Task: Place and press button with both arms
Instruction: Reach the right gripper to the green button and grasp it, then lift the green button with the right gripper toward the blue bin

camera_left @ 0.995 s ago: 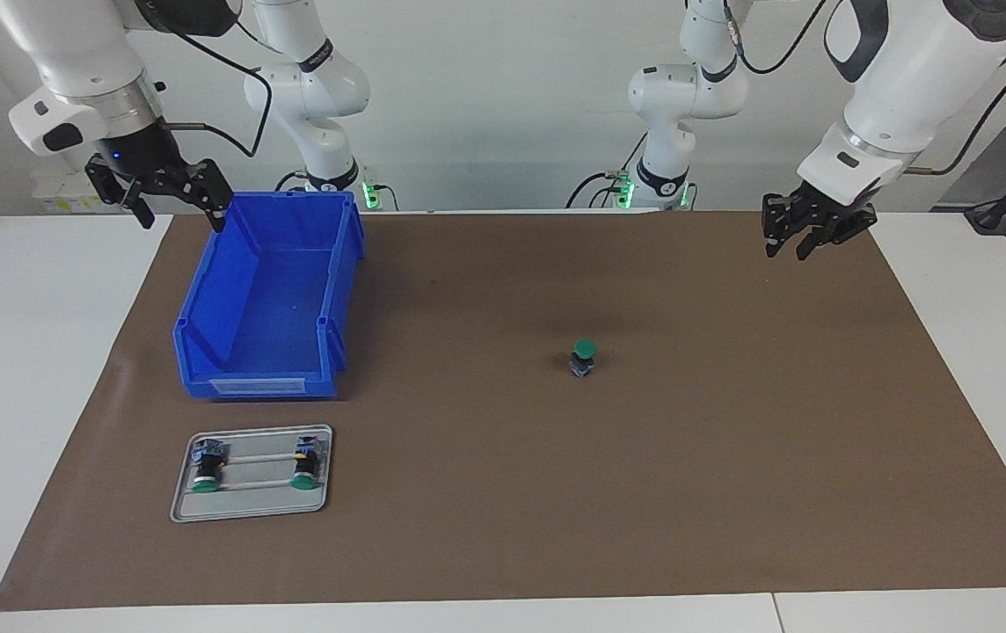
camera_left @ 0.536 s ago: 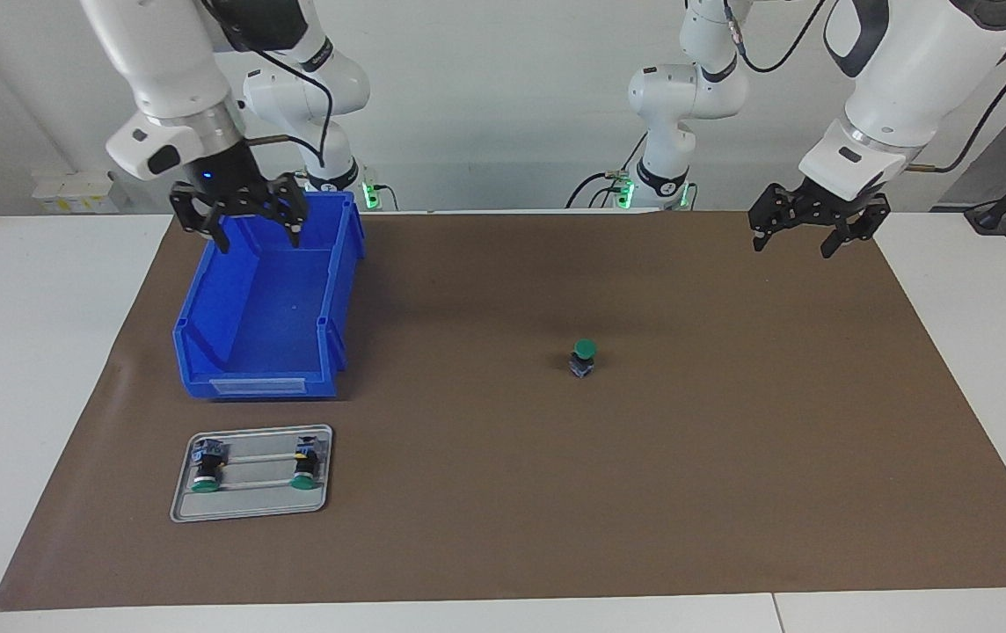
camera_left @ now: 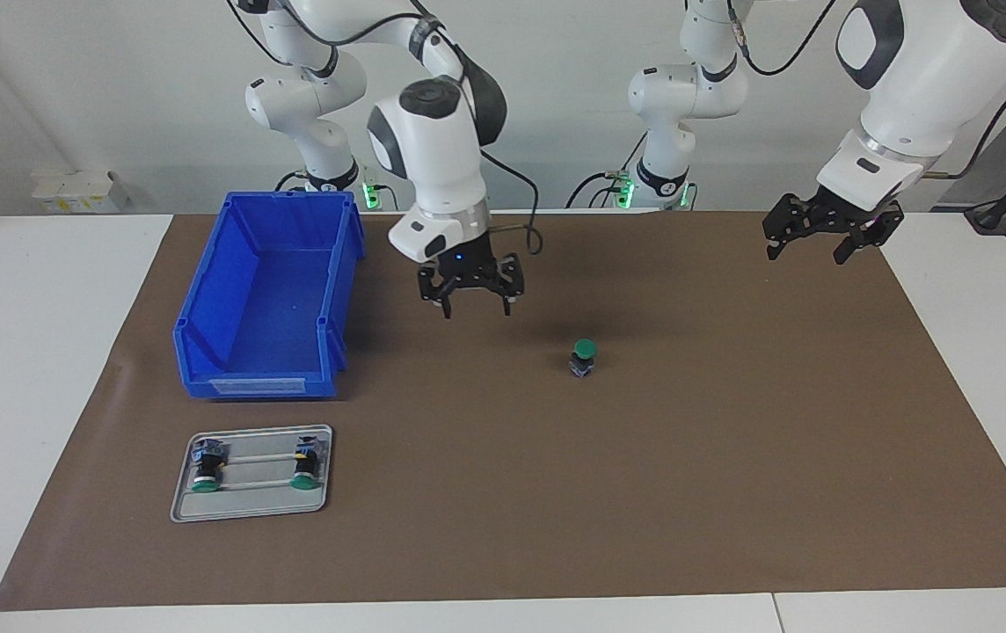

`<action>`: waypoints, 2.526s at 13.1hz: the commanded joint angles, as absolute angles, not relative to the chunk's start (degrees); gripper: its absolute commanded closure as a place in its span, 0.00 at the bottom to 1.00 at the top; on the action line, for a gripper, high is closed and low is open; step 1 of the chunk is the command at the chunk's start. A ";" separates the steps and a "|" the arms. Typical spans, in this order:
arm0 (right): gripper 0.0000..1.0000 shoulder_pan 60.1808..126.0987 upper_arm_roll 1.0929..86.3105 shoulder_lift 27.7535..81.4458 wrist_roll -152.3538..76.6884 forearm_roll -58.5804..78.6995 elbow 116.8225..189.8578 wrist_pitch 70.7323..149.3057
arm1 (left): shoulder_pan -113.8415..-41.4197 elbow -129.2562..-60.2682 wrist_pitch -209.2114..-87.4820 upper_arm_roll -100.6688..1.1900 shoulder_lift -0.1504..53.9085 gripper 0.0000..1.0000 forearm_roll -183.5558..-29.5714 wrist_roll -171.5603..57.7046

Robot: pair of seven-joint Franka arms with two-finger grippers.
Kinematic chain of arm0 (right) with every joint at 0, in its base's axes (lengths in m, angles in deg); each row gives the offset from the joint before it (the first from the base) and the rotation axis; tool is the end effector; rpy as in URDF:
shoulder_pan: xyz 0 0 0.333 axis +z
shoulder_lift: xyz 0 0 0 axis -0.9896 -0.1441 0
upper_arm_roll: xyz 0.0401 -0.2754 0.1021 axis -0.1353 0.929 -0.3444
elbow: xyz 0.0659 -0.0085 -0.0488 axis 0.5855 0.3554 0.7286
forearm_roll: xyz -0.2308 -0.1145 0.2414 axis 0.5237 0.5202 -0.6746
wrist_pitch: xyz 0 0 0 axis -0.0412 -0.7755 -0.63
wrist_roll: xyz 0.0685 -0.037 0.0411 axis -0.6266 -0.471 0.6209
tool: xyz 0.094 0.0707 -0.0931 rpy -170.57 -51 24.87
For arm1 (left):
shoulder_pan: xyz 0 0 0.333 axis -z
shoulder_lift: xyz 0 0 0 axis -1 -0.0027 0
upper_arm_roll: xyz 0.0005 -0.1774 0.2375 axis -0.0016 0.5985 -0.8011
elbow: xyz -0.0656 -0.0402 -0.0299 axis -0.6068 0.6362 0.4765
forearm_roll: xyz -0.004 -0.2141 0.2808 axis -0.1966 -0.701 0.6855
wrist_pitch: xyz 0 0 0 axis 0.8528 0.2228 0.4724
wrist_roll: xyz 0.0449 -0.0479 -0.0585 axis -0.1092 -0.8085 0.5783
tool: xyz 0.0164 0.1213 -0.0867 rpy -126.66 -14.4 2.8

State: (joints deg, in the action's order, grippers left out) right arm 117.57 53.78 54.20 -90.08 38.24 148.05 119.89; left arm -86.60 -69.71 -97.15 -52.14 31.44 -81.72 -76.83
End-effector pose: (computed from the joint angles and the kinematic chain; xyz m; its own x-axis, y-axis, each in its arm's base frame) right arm 0.5231 0.3454 0.4073 0.9638 -0.2222 0.1476 -0.1951 -0.9645 -0.1777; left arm 0.5327 -0.0368 0.5527 0.9886 -0.1452 -0.0407 -0.1449 -0.9894 0.0108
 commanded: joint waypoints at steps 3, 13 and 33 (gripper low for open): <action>0.01 123.45 53.98 39.22 -118.19 40.02 134.61 122.32 | -89.14 -73.28 -99.52 -51.71 33.95 0.00 -80.72 -77.64; 0.00 126.80 53.80 32.32 -126.16 43.55 130.80 125.84 | -88.54 -72.58 -100.93 -51.01 33.42 0.00 -80.64 -83.36; 1.00 123.21 54.07 37.58 -116.35 43.90 134.58 123.14 | -89.58 -74.33 -100.14 -51.54 34.39 0.00 -80.72 -83.01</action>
